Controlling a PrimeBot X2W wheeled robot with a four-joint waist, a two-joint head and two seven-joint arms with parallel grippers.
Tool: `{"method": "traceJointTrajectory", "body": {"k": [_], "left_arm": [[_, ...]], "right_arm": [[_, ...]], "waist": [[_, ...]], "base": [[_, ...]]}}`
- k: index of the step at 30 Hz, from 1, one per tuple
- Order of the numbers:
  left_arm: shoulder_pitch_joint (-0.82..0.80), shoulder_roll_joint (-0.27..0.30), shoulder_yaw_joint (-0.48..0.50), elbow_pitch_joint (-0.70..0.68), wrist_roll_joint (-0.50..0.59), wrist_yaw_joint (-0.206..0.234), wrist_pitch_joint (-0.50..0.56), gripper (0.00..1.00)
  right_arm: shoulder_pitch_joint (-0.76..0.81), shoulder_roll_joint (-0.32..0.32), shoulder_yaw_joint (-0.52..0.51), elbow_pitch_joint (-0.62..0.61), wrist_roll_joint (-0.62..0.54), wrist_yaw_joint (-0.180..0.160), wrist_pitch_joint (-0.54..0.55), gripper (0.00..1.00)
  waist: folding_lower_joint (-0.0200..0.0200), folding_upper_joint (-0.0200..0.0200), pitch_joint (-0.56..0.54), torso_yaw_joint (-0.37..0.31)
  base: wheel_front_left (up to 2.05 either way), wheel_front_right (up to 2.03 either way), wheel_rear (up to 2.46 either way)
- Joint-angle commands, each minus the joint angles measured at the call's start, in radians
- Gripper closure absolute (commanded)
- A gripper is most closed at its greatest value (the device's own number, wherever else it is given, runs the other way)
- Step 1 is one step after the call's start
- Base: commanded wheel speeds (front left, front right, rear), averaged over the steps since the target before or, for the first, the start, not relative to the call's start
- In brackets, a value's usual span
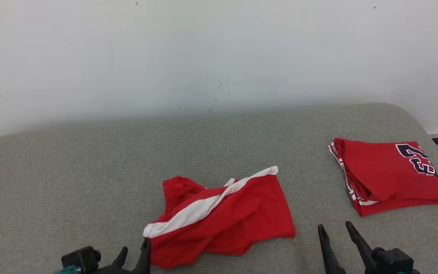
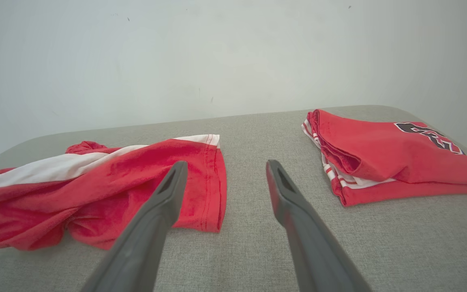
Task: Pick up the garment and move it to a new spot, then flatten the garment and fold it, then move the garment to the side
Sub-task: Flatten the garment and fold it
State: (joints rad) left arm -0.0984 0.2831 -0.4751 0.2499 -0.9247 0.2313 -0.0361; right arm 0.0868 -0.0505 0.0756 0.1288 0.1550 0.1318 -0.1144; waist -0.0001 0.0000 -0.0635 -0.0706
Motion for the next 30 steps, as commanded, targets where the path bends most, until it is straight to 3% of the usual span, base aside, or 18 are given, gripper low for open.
{"method": "traceJointTrajectory", "body": {"k": [1, 4, 9, 13, 30], "left_arm": [[0.013, 0.007, 0.018, -0.021, -0.027, -0.014, 0.011, 0.0], [-0.001, 0.056, 0.035, -0.08, -0.04, -0.021, 0.054, 0.0], [-0.031, 0.146, -0.006, -0.169, 0.019, 0.025, 0.158, 0.0], [-0.053, 0.181, -0.072, -0.173, 0.047, 0.007, 0.255, 0.0], [-0.134, 0.176, -0.142, -0.055, 0.073, -0.03, 0.331, 0.0]], "right_arm": [[0.009, 0.0, -0.001, -0.003, -0.011, -0.003, 0.001, 0.0], [0.008, 0.0, -0.003, -0.005, -0.009, -0.003, 0.003, 0.0], [0.01, 0.0, -0.007, -0.007, -0.009, -0.003, 0.003, 0.0], [0.004, 0.0, -0.003, -0.006, -0.005, -0.003, 0.002, 0.0], [-0.02, 0.0, 0.001, -0.002, -0.01, -0.003, -0.001, 0.0]], "waist": [[0.0001, 0.0, -0.001, -0.002], [0.0001, 0.0, -0.002, -0.007], [0.0001, 0.0, 0.001, -0.014], [0.0001, 0.0, 0.009, -0.02], [0.0001, 0.0, 0.034, -0.033]], "base": [[0.0, 0.0, 0.0], [0.0, 0.0, 0.0], [0.0, 0.0, 0.0], [0.0, 0.0, 0.0], [0.0, 0.0, 0.0]]}}
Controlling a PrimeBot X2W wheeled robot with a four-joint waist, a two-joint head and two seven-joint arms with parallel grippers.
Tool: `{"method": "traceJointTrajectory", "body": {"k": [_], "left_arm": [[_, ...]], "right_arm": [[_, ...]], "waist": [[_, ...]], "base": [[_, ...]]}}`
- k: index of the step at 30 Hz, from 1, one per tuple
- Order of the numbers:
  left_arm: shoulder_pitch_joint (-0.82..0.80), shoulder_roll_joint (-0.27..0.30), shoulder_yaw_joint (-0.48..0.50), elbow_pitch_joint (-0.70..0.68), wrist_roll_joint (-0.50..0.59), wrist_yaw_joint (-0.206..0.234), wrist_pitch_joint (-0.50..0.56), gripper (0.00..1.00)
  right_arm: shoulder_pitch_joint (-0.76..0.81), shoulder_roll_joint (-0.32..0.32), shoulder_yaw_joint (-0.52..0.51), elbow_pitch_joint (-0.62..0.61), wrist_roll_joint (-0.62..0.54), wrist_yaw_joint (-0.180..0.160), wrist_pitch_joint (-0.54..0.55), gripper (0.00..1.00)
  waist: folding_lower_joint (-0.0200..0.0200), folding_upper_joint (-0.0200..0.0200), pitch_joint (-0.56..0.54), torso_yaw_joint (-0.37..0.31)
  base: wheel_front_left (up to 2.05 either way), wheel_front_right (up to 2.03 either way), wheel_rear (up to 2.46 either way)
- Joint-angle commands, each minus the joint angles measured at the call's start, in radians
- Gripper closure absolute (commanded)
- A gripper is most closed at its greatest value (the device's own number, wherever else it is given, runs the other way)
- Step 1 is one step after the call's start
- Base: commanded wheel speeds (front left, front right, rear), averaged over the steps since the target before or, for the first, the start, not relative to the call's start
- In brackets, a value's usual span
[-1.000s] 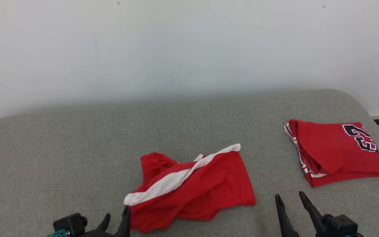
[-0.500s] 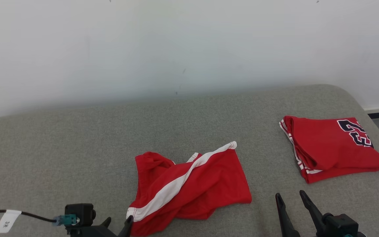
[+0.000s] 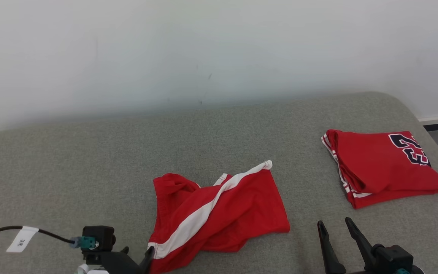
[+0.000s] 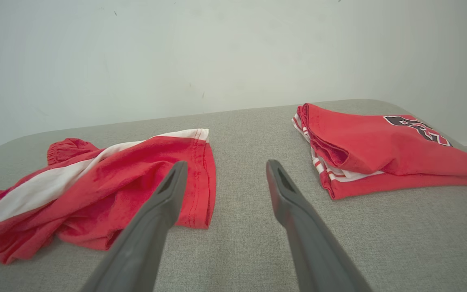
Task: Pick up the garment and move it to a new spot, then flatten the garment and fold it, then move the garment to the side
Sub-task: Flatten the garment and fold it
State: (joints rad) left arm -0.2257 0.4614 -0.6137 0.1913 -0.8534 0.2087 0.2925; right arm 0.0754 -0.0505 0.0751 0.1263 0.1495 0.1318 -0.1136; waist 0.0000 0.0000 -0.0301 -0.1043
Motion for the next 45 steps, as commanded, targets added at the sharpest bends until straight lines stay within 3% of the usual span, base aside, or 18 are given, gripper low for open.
{"method": "traceJointTrajectory", "body": {"k": [1, 5, 6, 8, 15, 18, 23, 24, 28, 33, 37, 45], "left_arm": [[-0.009, -0.003, -0.007, 0.005, -0.003, -0.01, 0.008, 0.02], [-0.017, -0.007, -0.013, 0.011, -0.014, -0.03, 0.02, 0.16], [-0.019, -0.007, -0.017, 0.014, -0.013, -0.033, 0.023, 0.29], [-0.024, -0.012, -0.026, 0.017, -0.013, -0.045, 0.025, 0.42], [-0.049, -0.037, -0.05, 0.03, -0.007, -0.067, 0.031, 0.39], [-0.056, -0.046, -0.059, 0.044, -0.003, -0.071, 0.033, 0.42], [-0.065, -0.051, -0.063, 0.053, -0.006, -0.075, 0.031, 0.81], [-0.066, -0.052, -0.063, 0.054, -0.005, -0.075, 0.029, 1.0], [-0.067, -0.051, -0.064, 0.051, 0.001, -0.069, 0.025, 1.0], [-0.061, -0.052, -0.076, 0.036, 0.004, -0.068, 0.034, 1.0], [-0.068, -0.061, -0.092, 0.023, 0.013, -0.072, 0.04, 1.0], [-0.096, -0.089, -0.113, -0.004, 0.025, -0.08, 0.036, 1.0]], "right_arm": [[-0.008, 0.0, 0.001, 0.002, -0.005, -0.003, -0.002, 0.0], [-0.011, 0.0, 0.006, 0.004, -0.006, -0.003, -0.002, 0.0], [-0.014, 0.0, 0.009, 0.005, -0.007, -0.003, -0.001, 0.0], [-0.019, 0.0, 0.015, 0.005, -0.008, -0.003, 0.001, 0.0], [-0.03, 0.0, 0.024, 0.009, -0.005, -0.003, -0.002, 0.0], [-0.032, 0.0, 0.032, 0.01, -0.003, -0.003, -0.003, 0.0], [-0.051, -0.008, 0.037, 0.011, -0.008, -0.003, 0.001, 0.0], [-0.063, -0.016, 0.043, 0.008, -0.012, -0.003, 0.006, 0.0], [-0.151, -0.074, 0.096, 0.015, 0.005, -0.003, 0.055, 0.0], [-0.322, -0.142, 0.142, 0.111, 0.106, -0.003, 0.284, 0.0], [-0.453, -0.179, 0.122, 0.24, 0.173, -0.003, 0.474, 0.0], [-0.649, -0.171, 0.07, 0.468, 0.212, -0.003, 0.614, 0.0]], "waist": [[0.0, 0.0, 0.0, 0.002], [0.0, 0.0, 0.003, 0.008], [0.0, 0.0, 0.003, 0.009], [0.0, 0.0, 0.005, 0.01], [0.0, 0.0, 0.009, 0.017], [0.0, 0.0, 0.01, 0.015], [0.0, 0.0, 0.014, 0.014], [0.0, 0.0, 0.015, 0.014], [0.0, 0.0, 0.019, 0.019], [0.0, 0.0, 0.027, 0.04], [0.0, 0.0, 0.034, 0.072], [0.0, 0.0, 0.086, 0.148]], "base": [[0.0, 0.0, 0.0], [0.0, 0.0, 0.0], [0.0, 0.0, 0.0], [0.0, 0.0, 0.0], [0.0, 0.0, 0.0], [0.0, 0.0, 0.0], [0.0, 0.0, 0.0], [0.0, 0.0, 0.0], [0.0, 0.0, 0.0], [0.0, 0.0, 0.0], [0.0, 0.0, 0.0], [0.0, 0.0, 0.0]]}}
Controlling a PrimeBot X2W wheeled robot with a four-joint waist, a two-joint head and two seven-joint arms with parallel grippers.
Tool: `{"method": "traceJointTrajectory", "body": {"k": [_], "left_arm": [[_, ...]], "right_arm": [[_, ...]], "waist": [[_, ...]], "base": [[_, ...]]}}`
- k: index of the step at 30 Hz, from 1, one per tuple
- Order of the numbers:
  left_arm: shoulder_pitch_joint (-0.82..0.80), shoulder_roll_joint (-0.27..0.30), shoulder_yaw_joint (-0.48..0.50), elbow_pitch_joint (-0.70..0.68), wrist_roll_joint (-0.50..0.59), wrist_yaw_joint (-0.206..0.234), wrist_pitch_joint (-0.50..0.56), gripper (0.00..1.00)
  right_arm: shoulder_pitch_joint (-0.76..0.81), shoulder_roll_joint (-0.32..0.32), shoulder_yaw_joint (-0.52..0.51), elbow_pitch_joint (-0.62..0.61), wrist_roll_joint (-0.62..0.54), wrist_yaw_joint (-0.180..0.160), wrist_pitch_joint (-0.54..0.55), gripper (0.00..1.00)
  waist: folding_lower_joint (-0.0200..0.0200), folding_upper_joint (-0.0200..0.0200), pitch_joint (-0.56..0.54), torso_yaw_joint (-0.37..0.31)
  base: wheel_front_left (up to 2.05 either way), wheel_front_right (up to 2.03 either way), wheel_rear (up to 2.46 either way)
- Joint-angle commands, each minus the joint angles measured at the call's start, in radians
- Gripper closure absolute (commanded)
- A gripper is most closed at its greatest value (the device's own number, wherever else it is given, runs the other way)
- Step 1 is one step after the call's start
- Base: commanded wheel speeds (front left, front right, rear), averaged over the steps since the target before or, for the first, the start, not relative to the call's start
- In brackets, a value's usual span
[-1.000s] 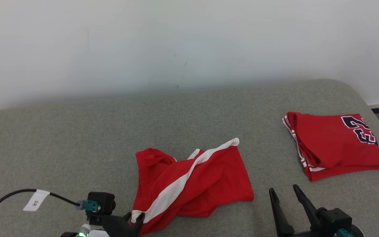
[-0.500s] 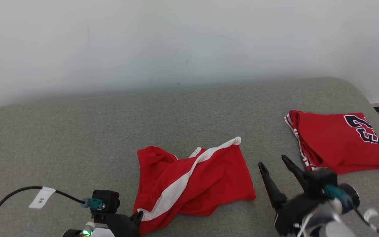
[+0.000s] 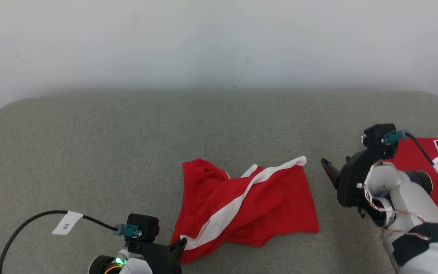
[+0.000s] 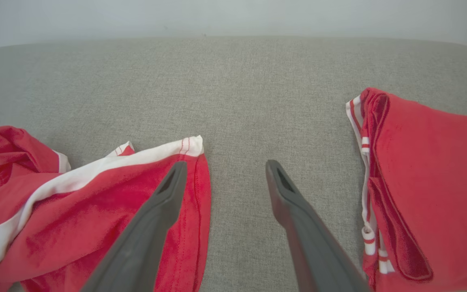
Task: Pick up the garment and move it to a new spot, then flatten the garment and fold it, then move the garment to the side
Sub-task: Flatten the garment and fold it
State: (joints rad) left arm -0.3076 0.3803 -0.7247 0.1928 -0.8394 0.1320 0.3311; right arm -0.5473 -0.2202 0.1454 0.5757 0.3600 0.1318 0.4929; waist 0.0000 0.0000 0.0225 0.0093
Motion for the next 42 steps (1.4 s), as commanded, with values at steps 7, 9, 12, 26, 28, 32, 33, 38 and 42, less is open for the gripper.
{"method": "traceJointTrajectory", "body": {"k": [7, 9, 12, 26, 28, 32, 33, 38, 42], "left_arm": [[-0.055, -0.033, -0.011, -0.033, 0.02, -0.007, -0.006, 1.0], [-0.068, -0.037, -0.014, -0.042, 0.026, -0.006, -0.006, 1.0], [-0.092, -0.044, -0.015, -0.059, 0.03, -0.01, -0.008, 1.0], [-0.105, -0.03, 0.0, -0.052, 0.02, -0.003, -0.013, 1.0], [-0.105, -0.03, 0.002, -0.053, 0.018, -0.001, -0.014, 1.0], [-0.103, -0.026, 0.006, -0.054, 0.016, -0.001, -0.018, 1.0], [-0.103, -0.025, 0.007, -0.053, 0.015, 0.001, -0.018, 1.0], [-0.102, -0.016, 0.01, -0.057, 0.013, 0.008, -0.016, 1.0], [-0.111, -0.019, 0.01, -0.062, 0.015, 0.008, -0.018, 1.0]], "right_arm": [[-0.148, 0.005, -0.009, 0.159, -0.013, -0.003, 0.05, 0.0], [-0.178, 0.012, -0.017, 0.185, -0.008, -0.003, 0.055, 0.0], [-0.214, 0.021, -0.027, 0.221, -0.014, -0.003, 0.06, 0.0], [-0.235, 0.043, 0.005, 0.286, -0.049, -0.003, 0.058, 0.24], [-0.234, 0.039, 0.017, 0.276, -0.059, -0.003, 0.041, 0.1], [-0.24, 0.028, 0.02, 0.25, -0.095, -0.003, -0.007, 0.0], [-0.242, 0.03, 0.016, 0.248, -0.099, -0.003, -0.01, 0.0], [-0.241, 0.045, 0.032, 0.252, -0.108, -0.003, 0.024, 0.0], [-0.236, 0.054, 0.033, 0.255, -0.104, -0.003, 0.033, 0.44]], "waist": [[0.0, 0.0, 0.102, 0.083], [0.0, 0.0, 0.126, 0.094], [0.0, 0.0, 0.166, 0.107], [0.0, 0.0, 0.191, 0.101], [0.0, 0.0, 0.187, 0.097], [0.0, 0.0, 0.18, 0.088], [0.0, 0.0, 0.179, 0.087], [0.0, 0.0, 0.182, 0.084], [0.0, 0.0, 0.191, 0.088]], "base": [[0.0, 0.0, 0.0], [0.0, 0.0, 0.0], [0.0, 0.0, 0.0], [0.0, 0.0, 0.0], [0.0, 0.0, 0.0], [0.0, 0.0, 0.0], [0.0, 0.0, 0.0], [0.0, 0.0, 0.0], [0.0, 0.0, 0.0]]}}
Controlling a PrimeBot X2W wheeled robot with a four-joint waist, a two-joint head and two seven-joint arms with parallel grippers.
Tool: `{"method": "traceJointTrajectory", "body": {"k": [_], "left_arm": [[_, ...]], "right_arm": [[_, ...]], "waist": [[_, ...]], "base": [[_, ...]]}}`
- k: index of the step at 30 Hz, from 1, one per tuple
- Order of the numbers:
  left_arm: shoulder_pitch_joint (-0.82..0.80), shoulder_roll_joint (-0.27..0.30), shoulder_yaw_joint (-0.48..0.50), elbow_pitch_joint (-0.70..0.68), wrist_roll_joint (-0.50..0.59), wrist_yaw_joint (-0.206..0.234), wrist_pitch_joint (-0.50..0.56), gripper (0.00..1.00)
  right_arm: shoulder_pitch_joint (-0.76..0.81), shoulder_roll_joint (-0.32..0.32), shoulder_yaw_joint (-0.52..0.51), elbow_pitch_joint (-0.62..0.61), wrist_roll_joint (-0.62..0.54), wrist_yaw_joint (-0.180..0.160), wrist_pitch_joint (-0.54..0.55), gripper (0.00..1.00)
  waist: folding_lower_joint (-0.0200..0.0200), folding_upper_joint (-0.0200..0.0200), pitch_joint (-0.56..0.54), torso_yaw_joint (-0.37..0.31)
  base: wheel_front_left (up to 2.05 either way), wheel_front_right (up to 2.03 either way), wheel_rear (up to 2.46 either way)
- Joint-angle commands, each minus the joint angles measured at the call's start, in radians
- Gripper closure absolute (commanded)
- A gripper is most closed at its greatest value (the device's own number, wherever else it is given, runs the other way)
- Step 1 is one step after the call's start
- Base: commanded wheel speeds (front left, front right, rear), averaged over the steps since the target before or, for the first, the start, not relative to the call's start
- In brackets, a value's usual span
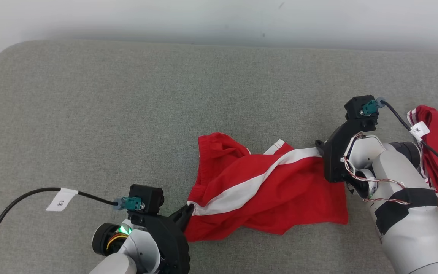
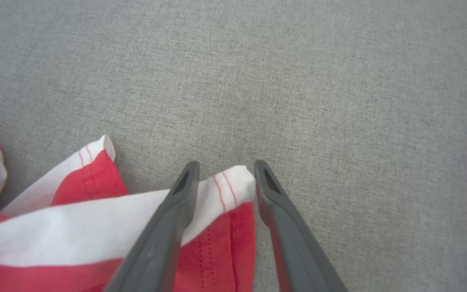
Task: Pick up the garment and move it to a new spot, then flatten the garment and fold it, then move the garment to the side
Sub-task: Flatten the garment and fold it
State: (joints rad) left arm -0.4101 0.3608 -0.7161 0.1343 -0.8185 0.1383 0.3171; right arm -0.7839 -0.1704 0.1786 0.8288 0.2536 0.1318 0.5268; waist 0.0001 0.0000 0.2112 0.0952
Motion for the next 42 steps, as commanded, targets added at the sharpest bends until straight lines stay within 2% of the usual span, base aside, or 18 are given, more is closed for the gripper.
{"method": "traceJointTrajectory", "body": {"k": [1, 4, 5, 6, 17, 21, 24, 25, 27, 30, 34, 38, 42], "left_arm": [[-0.01, -0.001, 0.001, -0.003, -0.007, 0.0, -0.005, 1.0], [-0.016, -0.005, 0.001, -0.001, -0.006, 0.001, -0.008, 1.0], [-0.016, -0.005, 0.002, 0.001, -0.006, 0.002, -0.009, 1.0], [-0.015, -0.004, 0.003, 0.003, -0.007, 0.002, -0.01, 1.0], [0.005, -0.006, 0.03, 0.01, -0.012, 0.021, -0.061, 1.0], [-0.01, -0.017, 0.076, 0.0, 0.019, 0.054, -0.165, 1.0], [-0.025, -0.045, 0.127, -0.006, -0.003, 0.061, -0.242, 1.0], [-0.047, -0.092, 0.197, -0.005, -0.077, 0.044, -0.286, 1.0], [-0.09, -0.107, 0.234, 0.011, -0.121, 0.027, -0.277, 1.0], [-0.201, -0.116, 0.287, 0.055, -0.185, -0.009, -0.238, 1.0], [-0.414, -0.09, 0.355, 0.135, -0.225, -0.054, -0.202, 1.0], [-0.624, -0.072, 0.402, 0.196, -0.218, -0.091, -0.212, 1.0], [-0.778, -0.071, 0.446, 0.229, -0.208, -0.141, -0.284, 1.0]], "right_arm": [[0.002, 0.007, -0.001, 0.002, 0.003, -0.003, 0.001, 0.55], [0.002, 0.005, 0.006, -0.002, -0.005, -0.003, 0.0, 0.75], [0.001, 0.001, 0.008, -0.004, -0.008, -0.003, 0.001, 0.9], [0.0, -0.003, 0.011, -0.006, -0.012, -0.003, 0.001, 1.0], [0.025, -0.029, 0.018, -0.072, -0.006, -0.003, -0.023, 1.0], [0.037, -0.048, -0.015, -0.139, -0.017, -0.003, -0.098, 1.0], [0.038, -0.046, -0.04, -0.179, -0.028, -0.003, -0.165, 1.0], [0.021, -0.046, -0.056, -0.211, -0.026, -0.003, -0.203, 1.0], [-0.01, -0.031, -0.061, -0.226, -0.004, -0.003, -0.204, 1.0], [-0.091, -0.007, -0.051, -0.241, 0.059, -0.003, -0.172, 1.0], [-0.261, -0.009, -0.04, -0.239, 0.065, -0.003, -0.221, 1.0], [-0.437, -0.012, -0.05, -0.218, 0.014, -0.003, -0.351, 1.0], [-0.557, -0.005, -0.079, -0.19, -0.05, -0.003, -0.525, 1.0]], "waist": [[-0.0001, 0.0, 0.004, 0.003], [-0.0001, 0.0, 0.004, 0.005], [-0.0001, 0.0, 0.002, 0.004], [-0.0001, 0.0, 0.0, 0.003], [-0.0001, 0.0, -0.055, -0.014], [-0.0001, 0.0, -0.089, -0.02], [-0.0001, 0.0, -0.106, -0.021], [-0.0001, 0.0, -0.102, -0.026], [-0.0001, 0.0, -0.076, -0.034], [-0.0001, 0.0, -0.004, -0.054], [-0.0001, 0.0, 0.106, -0.086], [-0.0001, 0.0, 0.193, -0.099], [-0.0001, 0.0, 0.235, -0.101]], "base": [[0.0, 0.0, 0.0], [0.0, 0.0, 0.0], [0.0, 0.0, 0.0], [0.0, 0.0, 0.0], [0.0, 0.0, 0.0], [0.0, 0.0, 0.0], [0.0, 0.0, 0.0], [0.0, 0.0, 0.0], [0.0, 0.0, 0.0], [0.0, 0.0, 0.0], [0.0, 0.0, 0.0], [0.0, 0.0, 0.0], [0.0, 0.0, 0.0]]}}
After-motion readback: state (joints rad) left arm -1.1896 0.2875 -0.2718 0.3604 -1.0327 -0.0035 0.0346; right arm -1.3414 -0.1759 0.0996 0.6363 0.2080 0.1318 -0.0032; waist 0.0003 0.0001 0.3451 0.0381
